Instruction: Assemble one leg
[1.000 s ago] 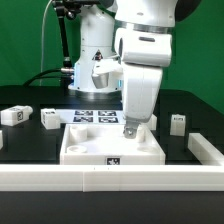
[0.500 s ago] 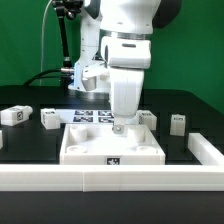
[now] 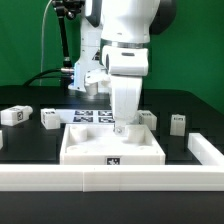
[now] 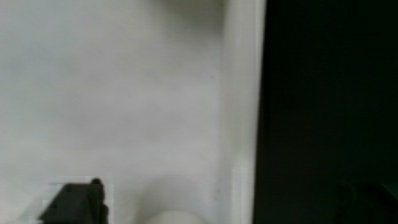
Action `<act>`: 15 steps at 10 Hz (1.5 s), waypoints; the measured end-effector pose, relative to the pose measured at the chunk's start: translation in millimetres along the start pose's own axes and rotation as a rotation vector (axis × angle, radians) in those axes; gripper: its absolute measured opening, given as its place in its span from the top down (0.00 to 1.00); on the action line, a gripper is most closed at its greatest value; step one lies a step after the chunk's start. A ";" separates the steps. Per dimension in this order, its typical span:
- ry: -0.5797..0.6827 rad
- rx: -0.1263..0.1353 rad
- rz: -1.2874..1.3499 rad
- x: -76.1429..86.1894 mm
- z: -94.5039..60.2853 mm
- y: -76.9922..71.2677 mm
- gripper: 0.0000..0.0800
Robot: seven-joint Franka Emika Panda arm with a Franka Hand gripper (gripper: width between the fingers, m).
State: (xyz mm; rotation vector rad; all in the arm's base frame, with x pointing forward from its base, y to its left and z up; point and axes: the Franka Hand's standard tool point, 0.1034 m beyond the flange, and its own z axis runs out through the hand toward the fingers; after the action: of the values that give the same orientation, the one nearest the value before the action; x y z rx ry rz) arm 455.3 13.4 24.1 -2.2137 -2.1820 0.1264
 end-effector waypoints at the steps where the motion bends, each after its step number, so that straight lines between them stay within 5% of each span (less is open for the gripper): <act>1: 0.004 0.003 0.002 -1.1 5.3 -6.0 0.19; 6: 0.010 0.012 0.012 -3.0 17.6 -6.3 0.19; 7: 0.010 0.012 0.012 -2.9 17.9 -6.6 0.31; 8: 0.010 0.013 0.012 -2.9 18.1 -6.7 0.31; 10: 0.010 0.014 0.012 -2.9 18.4 -6.9 0.74; 11: 0.010 0.014 0.012 -2.9 18.5 -7.0 0.74; 12: 0.011 0.008 0.011 -2.4 17.7 -5.8 0.90; 15: 0.013 -0.002 0.011 -2.2 16.8 -3.7 0.92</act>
Offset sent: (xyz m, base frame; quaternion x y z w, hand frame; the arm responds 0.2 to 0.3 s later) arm 0.0069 -0.0001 -0.0154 -0.0197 0.0083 -0.0097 0.9997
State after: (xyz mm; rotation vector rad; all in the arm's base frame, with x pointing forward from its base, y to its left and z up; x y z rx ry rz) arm 450.3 10.7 7.8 -2.2217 -2.1639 0.1102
